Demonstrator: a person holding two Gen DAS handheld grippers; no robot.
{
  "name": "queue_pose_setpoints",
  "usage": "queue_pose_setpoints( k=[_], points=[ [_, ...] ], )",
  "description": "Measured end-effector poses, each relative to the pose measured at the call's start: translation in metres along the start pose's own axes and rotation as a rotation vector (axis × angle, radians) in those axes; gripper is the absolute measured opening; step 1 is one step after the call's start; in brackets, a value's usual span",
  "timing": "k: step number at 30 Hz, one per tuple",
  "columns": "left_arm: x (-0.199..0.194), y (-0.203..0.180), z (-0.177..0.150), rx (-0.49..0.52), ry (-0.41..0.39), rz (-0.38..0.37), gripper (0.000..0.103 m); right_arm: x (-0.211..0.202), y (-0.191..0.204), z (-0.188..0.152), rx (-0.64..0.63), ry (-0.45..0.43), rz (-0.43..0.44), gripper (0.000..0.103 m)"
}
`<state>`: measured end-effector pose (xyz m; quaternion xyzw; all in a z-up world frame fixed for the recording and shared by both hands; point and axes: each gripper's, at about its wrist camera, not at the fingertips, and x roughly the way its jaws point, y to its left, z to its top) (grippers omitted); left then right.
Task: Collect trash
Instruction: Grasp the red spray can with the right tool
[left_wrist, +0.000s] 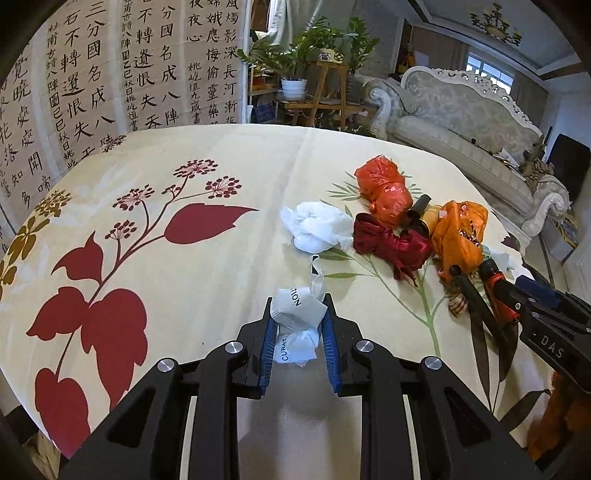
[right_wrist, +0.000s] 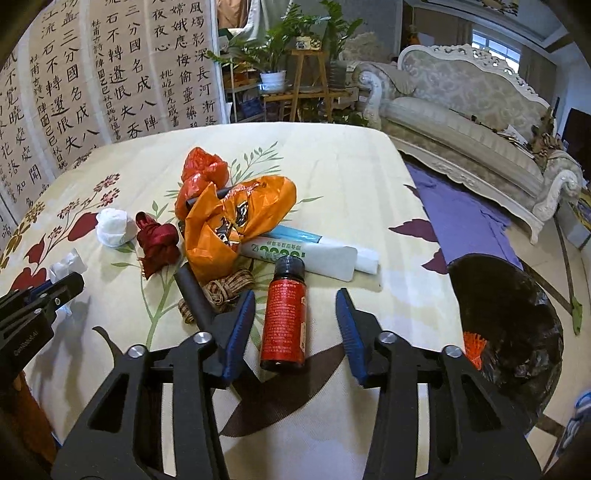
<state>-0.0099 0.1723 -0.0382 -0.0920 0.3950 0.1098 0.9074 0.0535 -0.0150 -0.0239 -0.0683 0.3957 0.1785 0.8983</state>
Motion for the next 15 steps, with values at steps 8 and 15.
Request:
queue_pose_setpoints(
  k=[8, 15],
  points=[
    [0.002, 0.000, 0.000, 0.002, 0.004, 0.001, 0.024, 0.006, -0.001, -0.003, -0.006, 0.028, 0.012, 0.023],
    [-0.001, -0.005, 0.000, 0.002, -0.004, -0.007, 0.024, -0.004, -0.007, -0.008, 0.014, 0.001, 0.017, 0.023]
  ],
)
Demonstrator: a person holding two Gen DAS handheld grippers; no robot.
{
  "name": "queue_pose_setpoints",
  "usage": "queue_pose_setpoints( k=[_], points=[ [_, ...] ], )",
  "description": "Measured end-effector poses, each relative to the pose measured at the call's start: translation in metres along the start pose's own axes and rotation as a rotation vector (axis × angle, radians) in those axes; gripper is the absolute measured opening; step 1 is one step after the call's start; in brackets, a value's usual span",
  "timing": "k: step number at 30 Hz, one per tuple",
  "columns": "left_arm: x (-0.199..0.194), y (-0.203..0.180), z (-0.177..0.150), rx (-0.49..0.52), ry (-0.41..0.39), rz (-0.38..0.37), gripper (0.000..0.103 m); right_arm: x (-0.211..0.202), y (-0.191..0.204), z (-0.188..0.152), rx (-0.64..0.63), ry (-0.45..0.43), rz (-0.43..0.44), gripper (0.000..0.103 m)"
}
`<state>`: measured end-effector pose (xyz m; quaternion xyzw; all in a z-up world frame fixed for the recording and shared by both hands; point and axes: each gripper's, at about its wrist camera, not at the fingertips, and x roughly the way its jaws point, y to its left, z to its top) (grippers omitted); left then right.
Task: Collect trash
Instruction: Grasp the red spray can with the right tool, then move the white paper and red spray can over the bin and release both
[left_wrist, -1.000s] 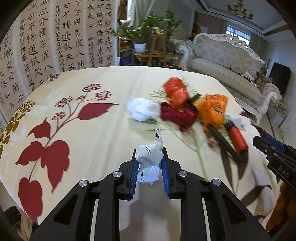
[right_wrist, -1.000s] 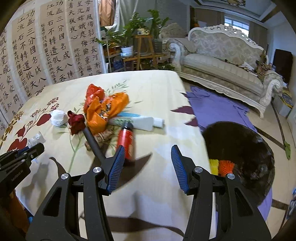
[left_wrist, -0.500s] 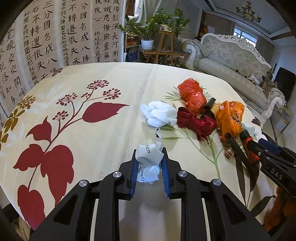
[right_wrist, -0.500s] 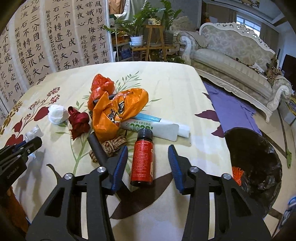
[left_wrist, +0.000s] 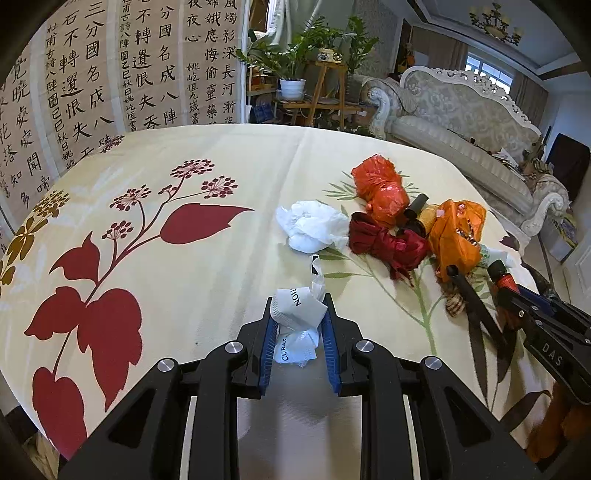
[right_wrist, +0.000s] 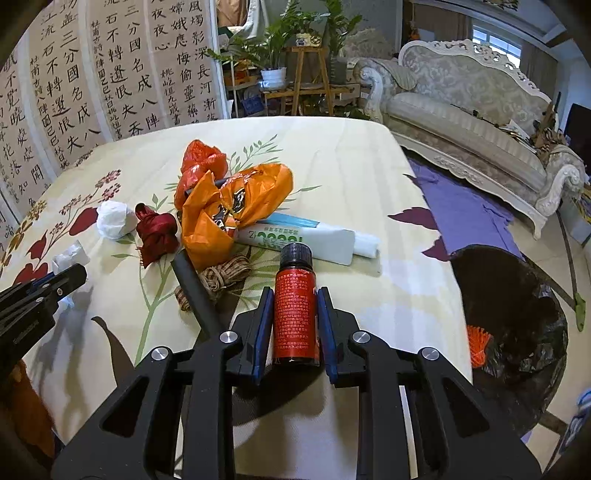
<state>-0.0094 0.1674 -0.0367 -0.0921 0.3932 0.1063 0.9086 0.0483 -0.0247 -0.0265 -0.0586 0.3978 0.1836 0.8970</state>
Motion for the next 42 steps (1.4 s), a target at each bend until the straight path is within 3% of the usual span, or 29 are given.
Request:
queue_pose_setpoints(
  k=[12, 31, 42],
  points=[
    [-0.022, -0.051, 0.000, 0.075, -0.037, -0.111, 0.024, -0.042, -0.046, -0.011, 0.081, -0.074, -0.074, 0.023],
    [-0.025, -0.193, -0.002, 0.283, -0.064, -0.322, 0.024, -0.072, -0.148, -0.034, 0.254, -0.124, -0.245, 0.023],
    [-0.004, -0.247, 0.000, 0.364, -0.044, -0.351, 0.024, -0.069, -0.188, -0.045, 0.313, -0.128, -0.275, 0.023]
  ],
)
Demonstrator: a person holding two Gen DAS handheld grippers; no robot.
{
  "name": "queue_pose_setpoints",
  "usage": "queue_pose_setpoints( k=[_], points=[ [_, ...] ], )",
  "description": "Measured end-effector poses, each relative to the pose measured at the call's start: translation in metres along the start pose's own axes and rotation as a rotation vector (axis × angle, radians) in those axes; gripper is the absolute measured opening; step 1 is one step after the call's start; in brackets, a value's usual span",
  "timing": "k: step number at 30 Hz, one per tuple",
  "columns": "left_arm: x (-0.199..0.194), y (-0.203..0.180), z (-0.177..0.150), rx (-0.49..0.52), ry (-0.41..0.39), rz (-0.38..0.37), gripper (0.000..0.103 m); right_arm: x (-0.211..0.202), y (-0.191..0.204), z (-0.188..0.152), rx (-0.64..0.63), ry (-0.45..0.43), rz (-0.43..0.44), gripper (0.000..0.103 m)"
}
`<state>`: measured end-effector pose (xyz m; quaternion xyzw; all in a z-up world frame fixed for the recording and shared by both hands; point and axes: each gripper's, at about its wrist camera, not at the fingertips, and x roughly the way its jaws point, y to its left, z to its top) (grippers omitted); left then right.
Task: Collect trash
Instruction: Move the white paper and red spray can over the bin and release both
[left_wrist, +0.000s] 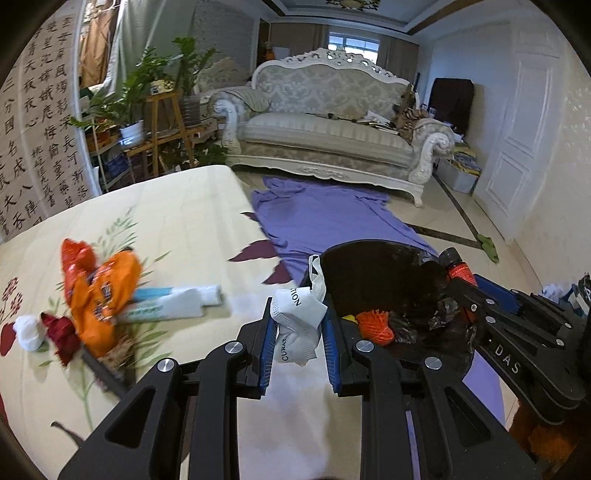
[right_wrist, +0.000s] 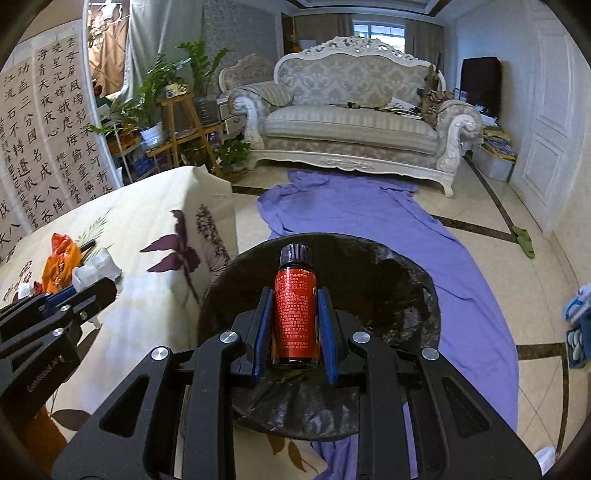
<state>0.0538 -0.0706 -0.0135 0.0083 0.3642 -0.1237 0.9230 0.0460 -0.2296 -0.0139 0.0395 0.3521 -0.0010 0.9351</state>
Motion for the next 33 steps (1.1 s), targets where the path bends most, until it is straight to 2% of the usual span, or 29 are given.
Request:
queue_pose_setpoints(
  k=[15, 22, 28, 30, 33],
  points=[
    [0.048, -0.031, 0.023, 0.063, 0.036, -0.012, 0.024, 0.033, -0.027, 0.013, 0.029, 0.016, -0.012, 0.023],
    [0.060, -0.036, 0.025, 0.084, 0.052, 0.008, 0.026, 0.043, -0.033, 0.015, 0.037, 0.026, -0.014, 0.024],
    [0.065, -0.036, 0.022, 0.080, 0.071, 0.019, 0.043, 0.051, -0.037, 0.015, 0.050, 0.037, -0.017, 0.024],
    [0.066, -0.034, 0.022, 0.080, 0.073, 0.028, 0.052, 0.052, -0.038, 0.015, 0.053, 0.037, -0.018, 0.024],
    [0.065, -0.032, 0.023, 0.062, 0.071, 0.031, 0.057, 0.053, -0.040, 0.014, 0.061, 0.039, -0.022, 0.025]
  ],
)
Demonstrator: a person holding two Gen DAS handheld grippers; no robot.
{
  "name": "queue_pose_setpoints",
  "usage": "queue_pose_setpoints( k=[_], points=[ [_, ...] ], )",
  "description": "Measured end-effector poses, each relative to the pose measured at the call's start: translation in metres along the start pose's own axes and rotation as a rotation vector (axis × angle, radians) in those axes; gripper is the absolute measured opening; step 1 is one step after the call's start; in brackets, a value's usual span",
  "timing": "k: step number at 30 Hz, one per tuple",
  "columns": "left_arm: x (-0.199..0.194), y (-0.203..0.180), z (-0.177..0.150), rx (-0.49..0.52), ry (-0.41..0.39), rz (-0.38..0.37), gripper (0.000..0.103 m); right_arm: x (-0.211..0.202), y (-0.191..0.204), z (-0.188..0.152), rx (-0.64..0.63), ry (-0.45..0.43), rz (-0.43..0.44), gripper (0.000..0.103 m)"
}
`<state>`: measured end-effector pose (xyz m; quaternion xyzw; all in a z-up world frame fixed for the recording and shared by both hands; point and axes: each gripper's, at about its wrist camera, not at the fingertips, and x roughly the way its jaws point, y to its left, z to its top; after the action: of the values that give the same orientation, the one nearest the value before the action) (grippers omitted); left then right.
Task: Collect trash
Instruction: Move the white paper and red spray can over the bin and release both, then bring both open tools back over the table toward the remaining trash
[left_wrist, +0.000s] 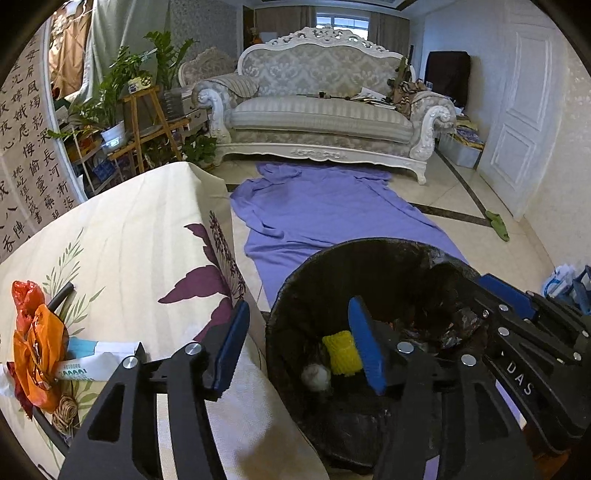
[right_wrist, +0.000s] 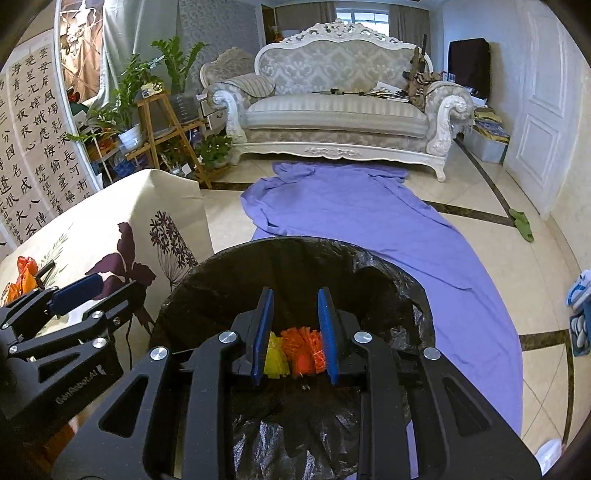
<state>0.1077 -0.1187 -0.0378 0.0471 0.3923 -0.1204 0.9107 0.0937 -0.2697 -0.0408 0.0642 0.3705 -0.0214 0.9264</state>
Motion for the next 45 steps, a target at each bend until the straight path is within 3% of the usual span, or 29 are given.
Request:
queue_pose_setpoints(
  k=[4, 8, 21, 27, 45],
  points=[
    [-0.003, 0.004, 0.001, -0.020, -0.007, 0.006, 0.068, -0.001, -0.003, -0.001, 0.008, 0.001, -0.006, 0.026],
    [-0.006, 0.011, 0.004, -0.036, -0.013, 0.017, 0.074, -0.005, -0.005, -0.002, 0.020, -0.007, -0.014, 0.041],
    [-0.039, 0.041, -0.014, -0.091, -0.033, 0.061, 0.076, -0.025, 0.014, -0.012, -0.001, -0.016, 0.014, 0.048],
    [-0.061, 0.068, -0.028, -0.142, -0.040, 0.105, 0.076, -0.035, 0.042, -0.019, -0.043, -0.014, 0.063, 0.048],
    [-0.120, 0.181, -0.102, -0.321, -0.027, 0.352, 0.076, -0.060, 0.168, -0.046, -0.261, 0.008, 0.274, 0.048]
  ],
)
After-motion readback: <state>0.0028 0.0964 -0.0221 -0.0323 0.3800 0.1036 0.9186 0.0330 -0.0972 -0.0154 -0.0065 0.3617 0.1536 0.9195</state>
